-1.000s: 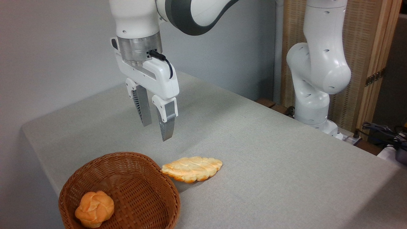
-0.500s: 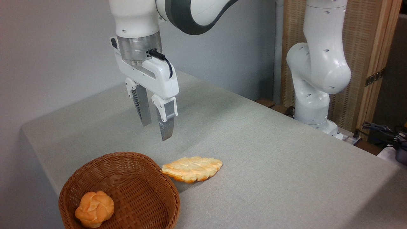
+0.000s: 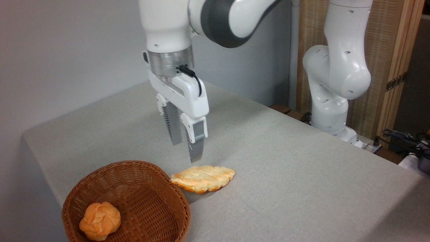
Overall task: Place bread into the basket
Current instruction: 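Lower the open gripper down onto the long golden bread roll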
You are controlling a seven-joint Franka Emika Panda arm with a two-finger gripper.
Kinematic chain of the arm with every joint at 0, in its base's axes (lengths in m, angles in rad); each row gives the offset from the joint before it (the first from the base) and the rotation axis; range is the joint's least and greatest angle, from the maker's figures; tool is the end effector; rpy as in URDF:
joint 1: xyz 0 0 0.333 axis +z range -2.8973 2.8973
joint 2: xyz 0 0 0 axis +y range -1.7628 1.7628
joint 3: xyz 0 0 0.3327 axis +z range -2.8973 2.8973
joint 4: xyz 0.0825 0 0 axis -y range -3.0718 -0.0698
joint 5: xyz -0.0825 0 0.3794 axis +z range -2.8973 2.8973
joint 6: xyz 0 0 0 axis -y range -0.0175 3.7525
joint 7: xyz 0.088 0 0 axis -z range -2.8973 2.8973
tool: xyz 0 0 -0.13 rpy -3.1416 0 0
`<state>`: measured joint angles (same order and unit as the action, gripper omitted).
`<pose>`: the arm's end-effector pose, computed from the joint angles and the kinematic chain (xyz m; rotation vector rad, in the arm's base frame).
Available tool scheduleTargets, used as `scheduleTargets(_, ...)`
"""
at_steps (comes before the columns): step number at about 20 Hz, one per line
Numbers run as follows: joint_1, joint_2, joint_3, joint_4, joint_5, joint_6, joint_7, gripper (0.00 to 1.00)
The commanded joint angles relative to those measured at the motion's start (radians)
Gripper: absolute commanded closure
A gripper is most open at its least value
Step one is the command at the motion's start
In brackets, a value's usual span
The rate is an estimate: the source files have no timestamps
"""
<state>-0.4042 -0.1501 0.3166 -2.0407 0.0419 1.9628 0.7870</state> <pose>0.5153 -0.0352 0.5059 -2.8196 1.3467 -0.0996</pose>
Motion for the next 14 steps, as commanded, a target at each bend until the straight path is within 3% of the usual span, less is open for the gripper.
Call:
scheduleTargets(1, -0.005, -0.034, 0.044, -0.111, 0.038, 0.100, 0.080, 0.00)
scheduleTargets(5, -0.010, -0.013, 0.048, -0.151, 0.042, 0.168, 0.081, 0.00)
scheduleTargets(14, -0.033, 0.046, 0.048, -0.153, 0.036, 0.208, 0.081, 0.00)
